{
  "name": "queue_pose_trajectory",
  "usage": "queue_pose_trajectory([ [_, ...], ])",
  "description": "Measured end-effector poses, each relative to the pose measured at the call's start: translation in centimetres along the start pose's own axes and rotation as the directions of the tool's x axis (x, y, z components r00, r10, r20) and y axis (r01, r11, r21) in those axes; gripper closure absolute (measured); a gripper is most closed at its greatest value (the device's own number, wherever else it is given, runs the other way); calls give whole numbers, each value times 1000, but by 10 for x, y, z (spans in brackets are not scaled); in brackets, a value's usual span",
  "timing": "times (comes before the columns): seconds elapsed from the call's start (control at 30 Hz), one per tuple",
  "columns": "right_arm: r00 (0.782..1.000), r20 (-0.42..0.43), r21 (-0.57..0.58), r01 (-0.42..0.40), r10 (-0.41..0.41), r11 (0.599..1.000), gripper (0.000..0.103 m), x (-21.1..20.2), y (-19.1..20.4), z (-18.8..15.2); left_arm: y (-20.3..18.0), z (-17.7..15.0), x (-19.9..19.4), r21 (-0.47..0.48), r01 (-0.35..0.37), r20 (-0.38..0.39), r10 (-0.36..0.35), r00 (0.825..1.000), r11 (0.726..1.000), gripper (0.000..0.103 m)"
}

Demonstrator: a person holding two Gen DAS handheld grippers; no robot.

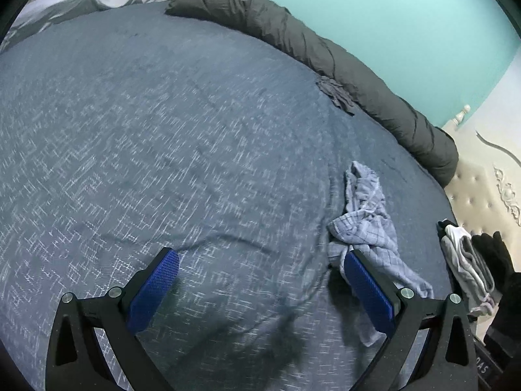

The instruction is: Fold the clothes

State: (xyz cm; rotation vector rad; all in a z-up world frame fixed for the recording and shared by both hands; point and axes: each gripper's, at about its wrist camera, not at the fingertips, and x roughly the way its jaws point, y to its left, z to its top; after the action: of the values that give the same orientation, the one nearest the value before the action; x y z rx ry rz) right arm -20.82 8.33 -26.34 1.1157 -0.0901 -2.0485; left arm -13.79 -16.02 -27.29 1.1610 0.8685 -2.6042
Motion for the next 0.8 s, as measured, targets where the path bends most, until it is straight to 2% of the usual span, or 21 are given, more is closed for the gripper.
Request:
queue_pose_trajectory([
  [0.13, 998, -16, 20, 57, -57, 998, 97, 2, -16, -2, 4, 0, 12, -10, 5, -17, -5, 1000, 1000, 0],
  [0.23, 993, -2, 14, 117, -117, 993, 89, 0, -28, 1, 0, 2, 20, 7, 16, -27, -16, 1000, 1000, 0],
  [0.37, 970, 7, -29, 243, -243, 970, 85, 0, -40, 10, -9, 2, 31, 41, 26, -43, -25, 999, 999, 0],
  [0.43, 960, 16, -47, 280, -280, 959, 81, 2, -44, 14, -12, 3, 35, 45, 31, -49, -29, 998, 998, 0],
  [0.6, 943, 33, -67, 331, -330, 941, 74, 12, -50, 26, -23, 3, 45, 76, 38, -53, -34, 998, 996, 0],
  [0.8, 936, 26, -84, 351, -350, 933, 71, 29, -55, 34, -28, 6, 57, 95, 29, -59, -23, 998, 995, 0],
])
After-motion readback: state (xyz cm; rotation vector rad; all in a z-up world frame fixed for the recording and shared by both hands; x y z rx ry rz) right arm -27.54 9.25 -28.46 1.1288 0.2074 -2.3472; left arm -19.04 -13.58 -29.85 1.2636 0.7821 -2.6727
